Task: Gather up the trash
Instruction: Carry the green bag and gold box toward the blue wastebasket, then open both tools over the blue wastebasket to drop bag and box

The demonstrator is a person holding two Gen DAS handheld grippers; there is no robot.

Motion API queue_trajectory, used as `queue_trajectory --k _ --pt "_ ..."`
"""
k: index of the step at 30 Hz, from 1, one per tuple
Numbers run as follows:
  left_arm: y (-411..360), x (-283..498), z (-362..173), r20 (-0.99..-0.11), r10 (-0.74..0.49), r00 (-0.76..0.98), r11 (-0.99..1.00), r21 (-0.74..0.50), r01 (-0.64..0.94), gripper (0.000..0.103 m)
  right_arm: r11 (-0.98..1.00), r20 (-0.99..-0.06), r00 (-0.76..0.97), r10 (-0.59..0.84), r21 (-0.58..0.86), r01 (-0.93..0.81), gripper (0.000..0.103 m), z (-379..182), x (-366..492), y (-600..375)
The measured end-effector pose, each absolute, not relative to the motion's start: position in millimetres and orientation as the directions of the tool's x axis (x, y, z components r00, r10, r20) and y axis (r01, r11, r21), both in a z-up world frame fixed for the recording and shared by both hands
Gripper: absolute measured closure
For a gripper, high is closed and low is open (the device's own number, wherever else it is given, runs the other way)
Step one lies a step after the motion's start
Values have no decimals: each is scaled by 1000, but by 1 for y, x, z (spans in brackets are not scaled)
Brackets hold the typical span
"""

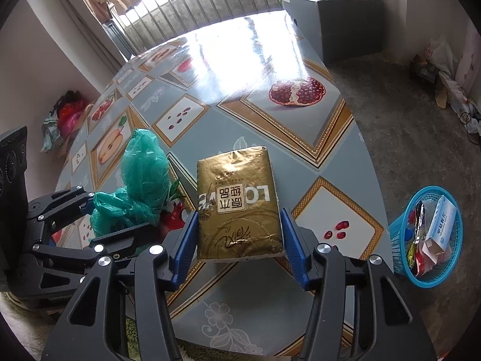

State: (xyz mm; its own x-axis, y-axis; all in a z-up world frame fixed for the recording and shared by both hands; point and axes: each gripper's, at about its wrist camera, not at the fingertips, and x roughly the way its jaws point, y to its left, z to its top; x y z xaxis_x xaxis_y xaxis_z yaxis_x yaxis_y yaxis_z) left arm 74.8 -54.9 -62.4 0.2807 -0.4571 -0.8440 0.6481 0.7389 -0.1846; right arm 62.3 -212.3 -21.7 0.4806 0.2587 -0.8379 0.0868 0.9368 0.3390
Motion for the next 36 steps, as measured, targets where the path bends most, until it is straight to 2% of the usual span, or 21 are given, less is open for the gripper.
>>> queue_trajectory --k 7,12,16,20,24,27,29,36 --pt "-53 73 -39 -807 -501 312 711 -178 680 56 901 -789 541 291 415 122 52 -12 52 -227" --pt "-84 76 -13 -779 -559 285 639 -184 747 56 849 -727 622 291 497 183 52 -3 29 -263" --pt "-134 74 10 -748 -625 224 531 -197 824 56 797 -690 694 206 530 290 52 4 -4 -317" --pt "-200 74 16 -750 -652 107 416 -236 878 56 689 -689 724 36 542 482 52 -3 -54 -386" --pt "-280 75 6 -775 -631 -28 312 -287 906 56 495 -731 679 -77 563 662 52 -37 -105 -444" --pt "-341 74 -14 -810 -582 -75 284 -289 914 55 333 -767 633 -105 573 749 52 -74 -130 -474" --pt "-381 72 -34 -844 -533 -59 270 -236 933 55 220 -786 610 -101 580 784 52 -101 -142 -490" --pt "-479 67 -102 -903 -416 -107 242 -224 944 53 -45 -809 579 -105 586 809 51 -175 -156 -524"
